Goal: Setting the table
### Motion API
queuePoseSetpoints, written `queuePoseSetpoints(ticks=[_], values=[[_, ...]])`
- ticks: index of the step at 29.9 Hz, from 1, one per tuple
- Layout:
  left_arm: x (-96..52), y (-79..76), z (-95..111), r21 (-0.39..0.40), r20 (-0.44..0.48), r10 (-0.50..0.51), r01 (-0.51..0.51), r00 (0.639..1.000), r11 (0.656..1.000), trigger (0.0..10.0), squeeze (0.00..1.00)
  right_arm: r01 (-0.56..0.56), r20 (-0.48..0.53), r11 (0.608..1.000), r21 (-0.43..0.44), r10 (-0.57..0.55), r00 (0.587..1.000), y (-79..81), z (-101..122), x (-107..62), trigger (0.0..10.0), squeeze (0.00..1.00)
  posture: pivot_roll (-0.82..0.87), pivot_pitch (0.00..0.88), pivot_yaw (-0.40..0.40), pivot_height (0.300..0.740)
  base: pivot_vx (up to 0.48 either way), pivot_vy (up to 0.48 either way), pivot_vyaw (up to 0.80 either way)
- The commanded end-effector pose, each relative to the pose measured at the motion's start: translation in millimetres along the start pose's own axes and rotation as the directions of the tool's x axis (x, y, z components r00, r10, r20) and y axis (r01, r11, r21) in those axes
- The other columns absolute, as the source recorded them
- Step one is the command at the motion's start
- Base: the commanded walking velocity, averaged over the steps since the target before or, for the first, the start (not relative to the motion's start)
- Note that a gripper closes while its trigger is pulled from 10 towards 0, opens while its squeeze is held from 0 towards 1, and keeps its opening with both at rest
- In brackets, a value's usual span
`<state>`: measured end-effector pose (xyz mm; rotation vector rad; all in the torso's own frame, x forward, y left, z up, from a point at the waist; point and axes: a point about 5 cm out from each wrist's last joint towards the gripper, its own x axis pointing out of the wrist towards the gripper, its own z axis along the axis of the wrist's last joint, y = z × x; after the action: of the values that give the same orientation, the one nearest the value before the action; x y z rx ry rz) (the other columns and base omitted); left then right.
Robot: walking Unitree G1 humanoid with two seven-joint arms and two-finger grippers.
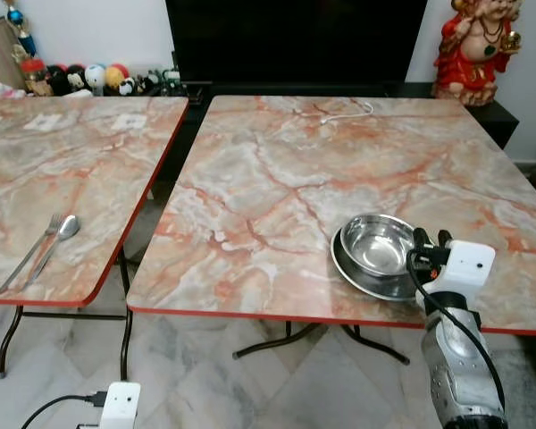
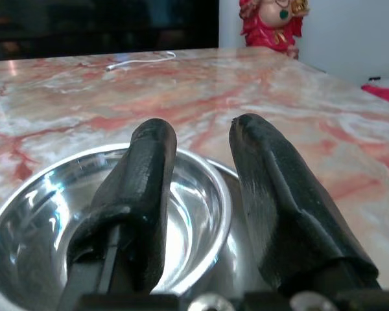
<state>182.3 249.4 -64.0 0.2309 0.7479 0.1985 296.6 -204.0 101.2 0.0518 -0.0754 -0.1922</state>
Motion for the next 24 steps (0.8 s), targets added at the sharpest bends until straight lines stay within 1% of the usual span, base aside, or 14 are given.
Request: queuePoseSetpoints(ticks=[1, 3, 4, 5, 6, 7, 10, 20, 24], values=[[0.4, -0.5, 2, -0.032, 0.006, -0.001, 0.001, 1.0, 0.999, 10.0, 0.0, -0.013, -0.008, 1.0, 0.017, 0.013, 1.0, 5.8, -2, -2.0, 10.0, 0.0, -0.04, 0.0, 0.018, 0.74, 0.0, 0.0, 0.0], [0.7, -0.5, 2, -0.035, 0.011, -0.003, 0.003, 1.0, 0.999, 10.0, 0.0, -0.03, -0.006, 0.999, 0.015, 0.03, 1.0, 10.1, -2, -3.2, 10.0, 0.0, -0.04, 0.0, 0.02, 0.74, 0.0, 0.139, 0.0], [0.6, 0.4, 2, -0.03, 0.005, -0.001, 0.001, 1.0, 1.0, 10.0, 0.0, -0.055, 0.023, 0.998, 0.006, 0.055, 0.998, 17.6, 1, -4.6, 10.0, 0.0, -0.03, 0.0, 0.021, 0.74, 0.0, 0.48, 0.8], [0.6, 0.4, 2, -0.03, 0.005, -0.001, 0.001, 1.0, 1.0, 10.0, 0.0, -0.055, 0.023, 0.998, 0.006, 0.055, 0.998, 17.6, 1, -4.6, 10.0, 0.0, -0.03, 0.0, 0.021, 0.74, 0.0, 0.48, 0.8], [0.4, 0.9, 1, -0.027, 0.002, 0.0, 0.0, 1.0, 1.0, 10.0, 0.0, -0.065, 0.032, 0.998, 0.006, 0.064, 0.997, 21.1, 2, -5.1, 10.0, 0.0, -0.03, 0.0, 0.02, 0.74, 0.0, 0.48, 0.8], [0.0, 1.5, 0, -0.027, 0.0, 0.001, -0.001, 1.0, 1.0, 10.0, 0.0, -0.084, 0.027, 0.996, 0.029, 0.084, 0.996, 27.8, 1, -5.1, 10.0, 0.0, -0.03, 0.0, 0.02, 0.74, 0.0, 0.48, 0.8], [-0.2, 2.1, -1, -0.027, -0.002, 0.003, -0.003, 1.0, 1.0, 10.0, 0.0, -0.105, 0.029, 0.994, 0.04, 0.104, 0.994, 30.3, 2, -4.5, 10.0, 0.0, -0.03, 0.0, 0.02, 0.74, 0.0, 0.48, 0.8], [-1.2, 2.7, -3, -0.031, -0.001, 0.006, -0.006, 1.0, 0.999, 10.0, 0.0, -0.096, 0.037, 0.994, 0.054, 0.094, 0.995, 27.6, 6, 4.0, 10.0, 0.0, -0.01, 0.0, 0.01, 0.74, 0.0, 0.48, 0.0], [-1.0, 2.1, -2, -0.03, -0.001, 0.003, -0.003, 1.0, 1.0, 10.0, 0.0, -0.1, 0.04, 0.993, 0.07, 0.097, 0.994, 32.0, 7, 5.4, 10.0, 0.0, -0.01, 0.0, 0.009, 0.74, 0.0, 0.48, 0.0]])
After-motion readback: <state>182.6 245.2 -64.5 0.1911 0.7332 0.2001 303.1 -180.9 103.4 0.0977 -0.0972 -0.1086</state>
